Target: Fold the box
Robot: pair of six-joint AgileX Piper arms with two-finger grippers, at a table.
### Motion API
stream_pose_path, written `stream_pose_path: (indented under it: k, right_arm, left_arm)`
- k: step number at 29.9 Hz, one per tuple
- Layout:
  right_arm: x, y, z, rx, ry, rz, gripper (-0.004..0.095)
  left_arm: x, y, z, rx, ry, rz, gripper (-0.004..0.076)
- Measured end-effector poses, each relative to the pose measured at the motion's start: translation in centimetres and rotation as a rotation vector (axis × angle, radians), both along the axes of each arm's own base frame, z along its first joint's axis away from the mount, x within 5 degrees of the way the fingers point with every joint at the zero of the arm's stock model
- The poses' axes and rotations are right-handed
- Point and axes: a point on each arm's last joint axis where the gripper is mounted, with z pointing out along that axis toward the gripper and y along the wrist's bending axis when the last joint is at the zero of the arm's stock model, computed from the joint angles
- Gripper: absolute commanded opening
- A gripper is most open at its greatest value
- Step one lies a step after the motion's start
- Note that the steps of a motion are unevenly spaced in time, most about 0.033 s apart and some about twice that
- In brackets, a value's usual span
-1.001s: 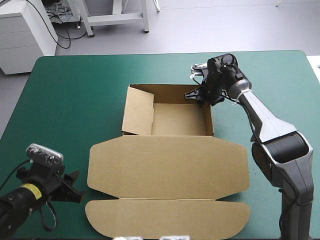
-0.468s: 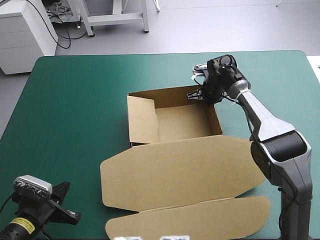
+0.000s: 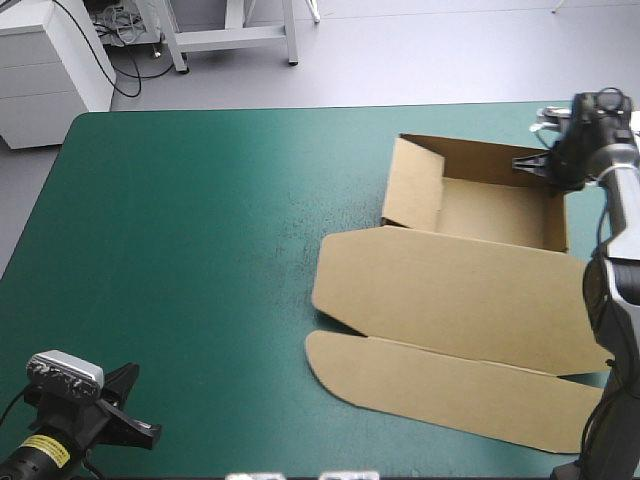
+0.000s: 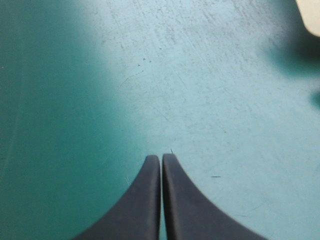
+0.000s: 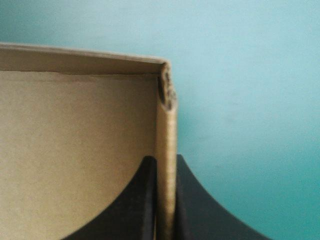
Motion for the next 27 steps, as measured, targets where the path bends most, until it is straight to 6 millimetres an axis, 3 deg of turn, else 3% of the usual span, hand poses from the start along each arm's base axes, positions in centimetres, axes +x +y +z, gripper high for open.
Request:
stream_pose_path:
  k: [4,6,9,11,15,18,22,25,27]
  right_arm:
    - [-2.4,-8.6,0.4,-0.016,-0.009,-0.173,-0.0018]
    - [-3.8,-11.9,0.4,-0.019,-0.006,-0.236,-0.0018]
    - [-6.1,-15.9,0.5,-0.02,-0.007,-0.334,-0.0018]
    - [-7.2,-17.6,0.5,-0.022,-0.005,-0.37,-0.0018]
    - [-8.4,-19.3,0.5,-0.023,-0.002,-0.39,0.0019]
    - [-8.4,-19.4,0.5,-0.025,-0.002,-0.362,0.0156]
    - [-8.4,-19.4,0.4,-0.03,0.005,-0.339,0.042]
    - [-8.4,-19.4,0.3,-0.032,0.009,-0.335,0.0517]
    - [-8.4,-19.4,0.3,-0.034,0.009,-0.34,0.0528]
  left_arm:
    - [0.0,0.0,0.0,0.0,0.0,0.0,-0.0008]
    - [0.0,0.0,0.0,0.0,0.0,0.0,-0.0008]
    - [0.0,0.0,0.0,0.0,0.0,0.0,-0.0008]
    - [0.0,0.0,0.0,0.0,0.0,0.0,-0.0008]
    - [0.0,0.0,0.0,0.0,0.001,0.0,-0.0008]
    - [0.0,0.0,0.0,0.0,0.001,0.0,-0.0008]
    - [0.0,0.0,0.0,0.0,0.001,0.0,-0.0008]
    - [0.0,0.0,0.0,0.0,0.001,0.0,-0.0008]
    - [0.0,0.0,0.0,0.0,0.001,0.0,-0.0008]
